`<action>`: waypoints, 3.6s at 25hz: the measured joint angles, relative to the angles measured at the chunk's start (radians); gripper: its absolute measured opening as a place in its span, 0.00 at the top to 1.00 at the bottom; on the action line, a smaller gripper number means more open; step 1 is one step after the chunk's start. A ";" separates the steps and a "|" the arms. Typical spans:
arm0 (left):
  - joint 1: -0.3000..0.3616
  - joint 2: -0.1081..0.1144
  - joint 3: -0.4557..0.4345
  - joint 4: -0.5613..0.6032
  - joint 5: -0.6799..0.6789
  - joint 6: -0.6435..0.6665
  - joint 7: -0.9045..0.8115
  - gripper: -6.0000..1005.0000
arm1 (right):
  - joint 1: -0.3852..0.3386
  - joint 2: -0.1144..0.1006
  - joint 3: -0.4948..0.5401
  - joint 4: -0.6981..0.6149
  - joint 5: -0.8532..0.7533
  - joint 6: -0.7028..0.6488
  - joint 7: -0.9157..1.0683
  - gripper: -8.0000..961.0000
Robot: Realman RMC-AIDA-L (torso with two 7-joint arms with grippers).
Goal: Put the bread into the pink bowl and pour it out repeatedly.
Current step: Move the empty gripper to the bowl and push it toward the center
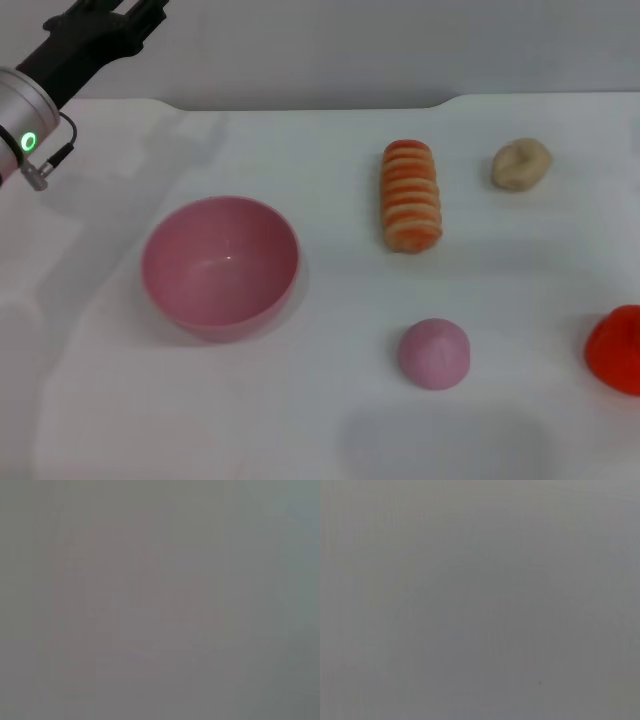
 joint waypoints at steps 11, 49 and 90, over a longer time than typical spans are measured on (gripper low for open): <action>0.006 0.066 -0.073 0.156 0.472 0.058 -0.437 0.34 | 0.010 -0.004 0.009 -0.008 0.000 0.000 -0.004 0.47; -0.094 -0.122 -0.419 -0.310 0.081 0.333 0.223 0.32 | 0.052 -0.002 -0.001 -0.010 -0.011 -0.002 -0.005 0.46; -0.102 -0.093 -0.289 -0.304 0.088 0.347 0.110 0.30 | 0.019 0.003 0.003 -0.021 -0.011 -0.011 -0.006 0.46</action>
